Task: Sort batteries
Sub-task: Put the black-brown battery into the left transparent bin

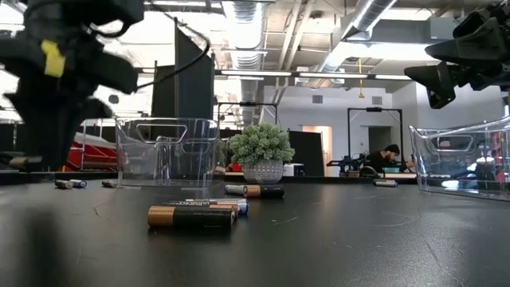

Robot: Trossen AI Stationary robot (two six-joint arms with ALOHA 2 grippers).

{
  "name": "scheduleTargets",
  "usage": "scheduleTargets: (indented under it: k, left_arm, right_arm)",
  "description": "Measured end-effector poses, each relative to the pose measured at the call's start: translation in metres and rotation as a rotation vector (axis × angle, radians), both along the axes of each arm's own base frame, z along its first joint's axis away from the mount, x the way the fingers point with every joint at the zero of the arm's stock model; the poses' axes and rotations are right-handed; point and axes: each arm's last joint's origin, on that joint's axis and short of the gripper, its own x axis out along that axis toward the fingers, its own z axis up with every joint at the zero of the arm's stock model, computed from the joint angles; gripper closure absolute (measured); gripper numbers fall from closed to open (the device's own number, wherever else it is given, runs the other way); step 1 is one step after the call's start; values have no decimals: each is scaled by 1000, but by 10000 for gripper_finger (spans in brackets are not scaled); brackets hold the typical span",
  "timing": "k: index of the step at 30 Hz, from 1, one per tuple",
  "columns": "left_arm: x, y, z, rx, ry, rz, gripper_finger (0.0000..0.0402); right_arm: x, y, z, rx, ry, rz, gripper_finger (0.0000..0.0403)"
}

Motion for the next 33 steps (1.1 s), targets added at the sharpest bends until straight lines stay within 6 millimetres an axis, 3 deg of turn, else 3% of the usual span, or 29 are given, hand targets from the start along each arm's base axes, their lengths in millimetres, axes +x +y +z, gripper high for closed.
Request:
scheduleTargets:
  k: [9, 15, 20, 25, 29, 33]
  left_arm:
    - [16, 0, 65, 82, -52, 23, 382]
    - [28, 23, 116, 235, -168, 74, 382]
    - [37, 71, 146, 337, -229, 78, 381]
    - [34, 140, 160, 456, -247, 103, 381]
    - [27, 197, 159, 449, -303, 129, 381]
    - [28, 243, 137, 388, -268, 121, 381]
  right_arm:
    - [0, 0, 0, 0, 0, 0, 168]
    - [0, 0, 0, 0, 0, 0, 168]
    - [0, 0, 0, 0, 0, 0, 168]
    - [0, 0, 0, 0, 0, 0, 168]
    - [0, 0, 0, 0, 0, 0, 168]
    - [0, 0, 0, 0, 0, 0, 168]
